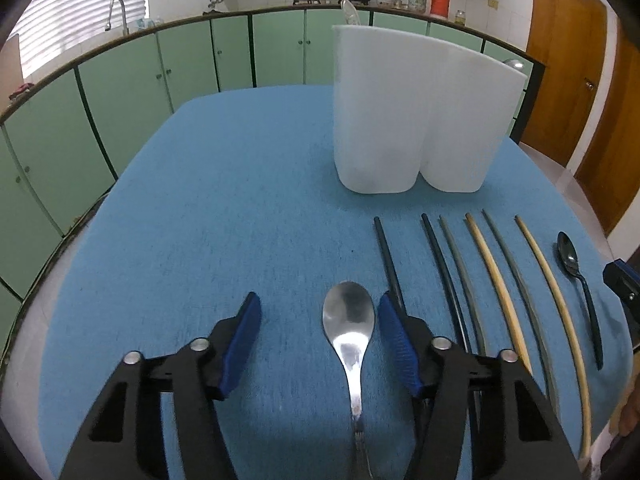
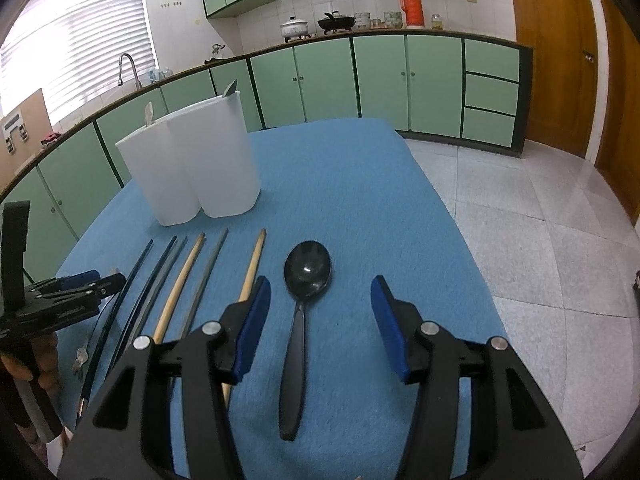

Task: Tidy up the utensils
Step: 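Grasp the flower-handled spoon with left tool while right tool grasps the black spoon, then lift both held spoons and carry them over the white holder, then lower both spoons into the white holder and open both tools, then move both tools back over the row of chopsticks on the table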

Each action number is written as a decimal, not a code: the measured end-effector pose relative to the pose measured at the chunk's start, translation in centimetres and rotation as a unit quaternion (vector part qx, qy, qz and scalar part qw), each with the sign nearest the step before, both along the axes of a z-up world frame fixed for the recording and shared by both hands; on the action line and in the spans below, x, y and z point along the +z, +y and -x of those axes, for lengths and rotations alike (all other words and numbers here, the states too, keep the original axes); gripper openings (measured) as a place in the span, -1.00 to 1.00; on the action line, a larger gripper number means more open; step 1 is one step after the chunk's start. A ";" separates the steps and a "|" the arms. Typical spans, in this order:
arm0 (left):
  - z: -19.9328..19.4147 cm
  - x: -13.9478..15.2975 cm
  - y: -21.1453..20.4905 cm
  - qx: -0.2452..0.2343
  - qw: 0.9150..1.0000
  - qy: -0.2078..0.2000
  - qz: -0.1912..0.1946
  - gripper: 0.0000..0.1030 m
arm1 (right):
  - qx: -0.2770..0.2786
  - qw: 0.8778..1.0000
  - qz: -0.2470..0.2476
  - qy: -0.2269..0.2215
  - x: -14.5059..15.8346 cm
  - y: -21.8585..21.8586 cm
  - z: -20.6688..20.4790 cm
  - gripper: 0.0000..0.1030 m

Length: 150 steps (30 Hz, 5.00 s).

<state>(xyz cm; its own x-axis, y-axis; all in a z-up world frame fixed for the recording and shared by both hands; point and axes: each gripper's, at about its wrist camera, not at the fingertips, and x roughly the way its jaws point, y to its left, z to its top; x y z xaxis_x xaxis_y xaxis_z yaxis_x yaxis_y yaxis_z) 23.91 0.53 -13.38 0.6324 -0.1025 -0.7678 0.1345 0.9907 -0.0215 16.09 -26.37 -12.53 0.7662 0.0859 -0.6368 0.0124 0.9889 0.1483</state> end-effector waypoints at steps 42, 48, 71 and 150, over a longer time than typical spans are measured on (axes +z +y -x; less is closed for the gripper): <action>0.9 1.9 2.3 0.007 0.998 -0.062 0.032 -0.50 | 0.002 0.992 0.039 0.121 -2.0 1.8 -7.4 -0.34; 2.0 3.0 2.6 0.004 0.995 -0.092 0.037 -0.50 | 0.015 0.996 0.007 0.085 -0.7 1.4 -5.8 -0.35; 2.3 12.0 3.6 -0.004 0.958 -0.266 0.109 -0.50 | 0.051 0.981 -0.045 -0.182 10.6 1.1 -4.0 -0.35; 6.5 7.8 0.8 -0.013 0.962 -0.263 0.079 0.38 | -0.002 0.985 -0.031 -0.171 4.0 2.1 1.5 0.07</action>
<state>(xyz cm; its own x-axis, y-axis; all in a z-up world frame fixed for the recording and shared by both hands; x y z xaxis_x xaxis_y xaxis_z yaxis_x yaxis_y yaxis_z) 17.43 1.30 -5.62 0.9245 -0.2123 -0.3167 0.1925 0.9769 -0.0930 14.55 -24.31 -8.53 0.9356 0.1135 -0.3342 -0.0458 0.9780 0.2037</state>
